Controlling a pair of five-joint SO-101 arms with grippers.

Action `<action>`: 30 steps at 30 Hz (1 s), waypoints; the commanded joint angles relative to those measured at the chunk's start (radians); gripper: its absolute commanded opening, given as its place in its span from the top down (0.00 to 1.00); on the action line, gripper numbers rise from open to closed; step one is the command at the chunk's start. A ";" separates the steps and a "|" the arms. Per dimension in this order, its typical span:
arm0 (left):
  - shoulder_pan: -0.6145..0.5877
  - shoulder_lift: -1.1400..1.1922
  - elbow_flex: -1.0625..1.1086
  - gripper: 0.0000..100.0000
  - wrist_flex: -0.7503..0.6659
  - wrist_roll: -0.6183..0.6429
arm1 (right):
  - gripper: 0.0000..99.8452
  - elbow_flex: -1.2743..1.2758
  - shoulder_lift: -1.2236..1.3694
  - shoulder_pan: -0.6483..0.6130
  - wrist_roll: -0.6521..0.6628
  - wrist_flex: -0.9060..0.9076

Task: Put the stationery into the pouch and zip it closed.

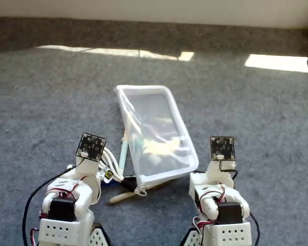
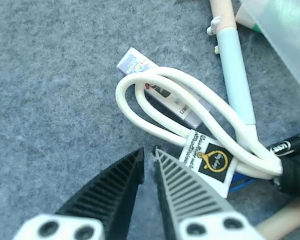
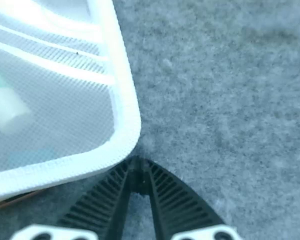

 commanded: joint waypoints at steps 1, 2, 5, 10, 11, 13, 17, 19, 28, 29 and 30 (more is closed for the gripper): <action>-0.005 -0.007 0.021 0.94 0.006 0.011 | 0.99 0.108 -0.013 0.008 -0.011 0.002; -0.004 -0.007 0.021 0.94 0.006 0.011 | 0.99 0.108 -0.013 0.008 -0.011 0.002; -0.004 -0.007 0.021 0.94 0.006 0.011 | 0.99 0.108 -0.013 0.008 -0.011 0.002; -0.012 -0.007 -0.031 0.94 0.006 0.008 | 0.99 0.108 -0.013 0.008 -0.011 0.002; -0.012 -0.007 -0.048 0.94 0.006 0.008 | 0.99 0.108 -0.013 0.008 -0.011 0.002; -0.012 -0.007 -0.073 0.94 0.006 0.006 | 0.99 0.108 -0.013 0.008 -0.011 0.002; -0.048 -0.007 -0.148 0.94 -0.002 0.005 | 0.99 0.108 -0.013 0.004 -0.008 0.002; -0.122 -0.007 -0.189 0.94 -0.002 0.008 | 0.99 0.108 -0.013 0.004 -0.008 0.002; -0.386 -0.008 -0.265 0.94 -0.002 0.006 | 0.99 0.073 -0.013 0.002 -0.011 -0.005; -0.420 -0.008 -0.266 0.94 -0.002 0.006 | 0.99 0.042 -0.013 0.002 -0.012 -0.021; -0.450 -0.008 -0.266 0.94 -0.002 0.006 | 0.99 0.002 -0.013 0.002 -0.012 -0.035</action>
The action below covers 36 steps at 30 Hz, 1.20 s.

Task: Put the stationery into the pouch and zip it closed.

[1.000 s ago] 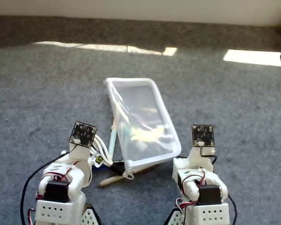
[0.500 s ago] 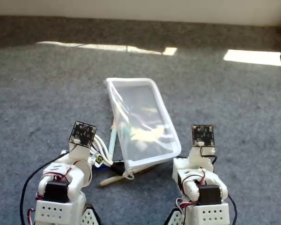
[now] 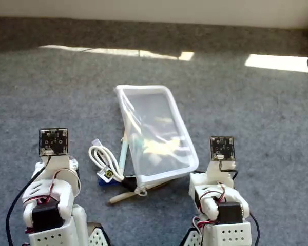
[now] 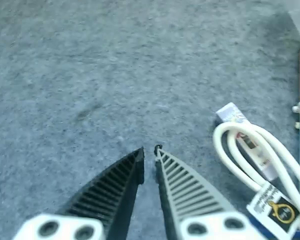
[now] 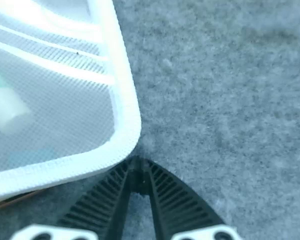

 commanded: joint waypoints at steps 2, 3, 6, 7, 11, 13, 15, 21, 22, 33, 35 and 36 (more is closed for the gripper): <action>-0.131 -0.007 -0.051 0.94 -0.002 0.011 | 0.99 -0.071 -0.013 0.004 -0.012 -0.036; -0.145 -0.007 -0.048 0.94 -0.002 0.011 | 0.99 -0.105 -0.013 0.004 -0.014 -0.036; -0.148 -0.007 -0.047 0.94 -0.002 0.011 | 1.00 -0.197 -0.007 0.002 -0.063 -0.036; -0.148 -0.007 -0.045 0.94 -0.002 0.011 | 1.00 -0.223 0.008 -0.008 -0.077 -0.035; -0.148 -0.007 -0.044 0.94 -0.002 0.011 | 1.00 -0.341 0.174 -0.140 -0.081 0.035; -0.151 -0.007 -0.044 0.94 -0.002 0.011 | 1.00 -0.426 0.295 -0.197 -0.081 0.074; -0.151 -0.005 -0.044 0.94 -0.002 0.011 | 1.00 -0.499 0.410 -0.239 -0.081 0.101; -0.151 -0.005 -0.042 0.94 -0.002 0.011 | 1.00 -0.604 0.625 -0.387 -0.092 0.105; -0.151 -0.005 -0.042 0.94 -0.002 0.011 | 1.00 -0.607 0.634 -0.415 -0.121 0.105; -0.151 -0.005 -0.041 0.94 -0.002 0.011 | 1.00 -0.607 0.858 -0.619 -0.233 0.035; -0.151 -0.005 -0.041 0.94 -0.002 0.011 | 1.00 -0.607 0.917 -0.615 -0.244 -0.036; -0.151 -0.005 -0.041 0.94 -0.002 0.011 | 1.00 -0.607 0.938 -0.613 -0.244 -0.059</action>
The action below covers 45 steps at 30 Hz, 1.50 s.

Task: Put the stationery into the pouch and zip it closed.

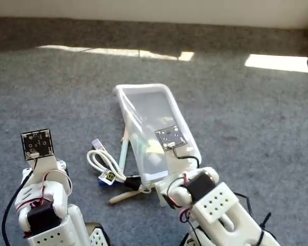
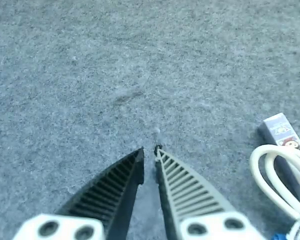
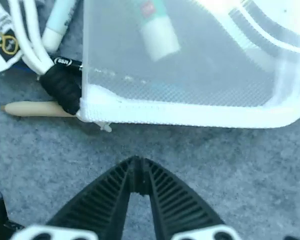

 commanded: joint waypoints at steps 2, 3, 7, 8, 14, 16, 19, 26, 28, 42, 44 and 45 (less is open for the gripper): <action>-0.016 -0.004 -0.030 0.94 -0.002 0.009 | 1.00 -0.064 0.090 -0.008 -0.015 -0.134; -0.016 -0.004 -0.024 0.94 -0.003 0.008 | 1.00 -0.064 0.088 -0.008 -0.015 -0.162; -0.016 -0.004 -0.022 0.94 -0.003 0.008 | 1.00 -0.059 0.091 0.010 -0.015 -0.289; -0.016 -0.004 -0.022 0.94 -0.003 0.008 | 1.00 -0.059 0.097 0.022 -0.015 -0.329; -0.016 -0.004 -0.022 0.94 -0.003 0.008 | 1.00 -0.053 0.099 0.119 -0.015 -0.552; -0.016 -0.004 -0.021 0.94 -0.003 0.008 | 1.00 -0.053 0.099 0.130 -0.015 -0.581; -0.016 -0.004 -0.021 0.94 -0.003 0.008 | 1.00 -0.058 0.099 0.133 -0.015 -0.627; -0.016 -0.004 -0.021 0.94 -0.003 0.006 | 1.00 -0.062 0.101 0.148 -0.015 -0.671; -0.016 -0.004 -0.019 0.94 -0.003 0.006 | 1.00 -0.062 0.113 0.173 -0.015 -0.671; -0.016 -0.004 -0.019 0.94 -0.003 0.006 | 0.99 -0.286 0.166 0.050 -0.189 -0.363; -0.016 -0.004 -0.019 0.94 -0.003 0.006 | 0.99 -0.321 0.180 -0.010 -0.199 -0.314; -0.016 -0.004 -0.019 0.94 -0.003 0.006 | 0.99 -0.334 0.191 -0.041 -0.209 -0.292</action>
